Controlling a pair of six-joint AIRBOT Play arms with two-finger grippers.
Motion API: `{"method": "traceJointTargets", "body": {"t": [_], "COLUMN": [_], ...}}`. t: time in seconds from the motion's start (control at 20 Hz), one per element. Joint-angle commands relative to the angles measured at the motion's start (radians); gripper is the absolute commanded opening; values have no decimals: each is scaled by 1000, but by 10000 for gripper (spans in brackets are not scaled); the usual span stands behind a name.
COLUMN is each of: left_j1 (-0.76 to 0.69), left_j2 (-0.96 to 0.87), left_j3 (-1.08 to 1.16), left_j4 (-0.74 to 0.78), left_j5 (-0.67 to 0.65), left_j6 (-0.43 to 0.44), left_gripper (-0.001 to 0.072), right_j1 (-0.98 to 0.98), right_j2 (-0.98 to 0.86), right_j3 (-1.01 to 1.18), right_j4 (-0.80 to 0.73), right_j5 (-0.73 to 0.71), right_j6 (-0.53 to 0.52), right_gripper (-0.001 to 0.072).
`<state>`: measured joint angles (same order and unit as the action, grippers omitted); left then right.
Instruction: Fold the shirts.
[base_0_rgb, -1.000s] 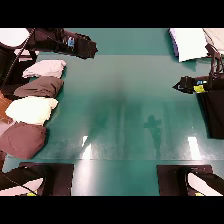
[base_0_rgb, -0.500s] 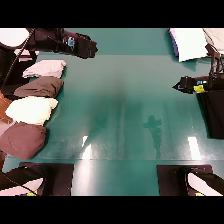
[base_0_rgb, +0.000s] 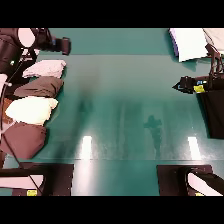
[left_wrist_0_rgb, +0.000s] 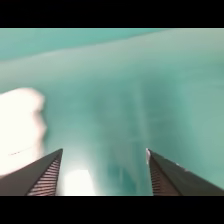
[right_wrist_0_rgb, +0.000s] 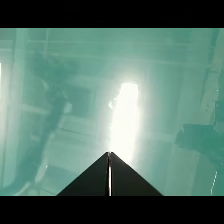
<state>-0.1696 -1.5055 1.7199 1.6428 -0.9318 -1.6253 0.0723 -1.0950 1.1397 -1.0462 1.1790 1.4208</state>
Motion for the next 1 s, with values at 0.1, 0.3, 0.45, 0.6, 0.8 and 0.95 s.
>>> {"method": "traceJointTargets", "body": {"t": [0.1, 0.3, 0.45, 0.6, 0.8, 0.95], "left_j1": [223, 294, 293, 293, 274, 211], "left_j2": [-252, -385, -402, -390, -268, -48], "left_j3": [-1, 0, 2, 82, 285, 352], "left_j4": [52, 45, 44, 41, 40, 29], "left_j5": [71, 166, 192, 106, -10, -48], "left_j6": [-34, -51, -45, -42, -31, 23], "left_gripper": [630, 629, 599, 22, 21, 21], "right_j1": [1, 1, 1, 1, 1, 1], "right_j2": [1, 0, 0, 1, 34, 101], "right_j3": [1, 1, 1, 2, 2, 31], "right_j4": [0, 0, 0, 6, 41, 84], "right_j5": [3, 1, -2, -2, -42, -127], "right_j6": [0, 0, 0, 0, 0, 0], "right_gripper": [16, 16, 15, 16, 16, 16]}}
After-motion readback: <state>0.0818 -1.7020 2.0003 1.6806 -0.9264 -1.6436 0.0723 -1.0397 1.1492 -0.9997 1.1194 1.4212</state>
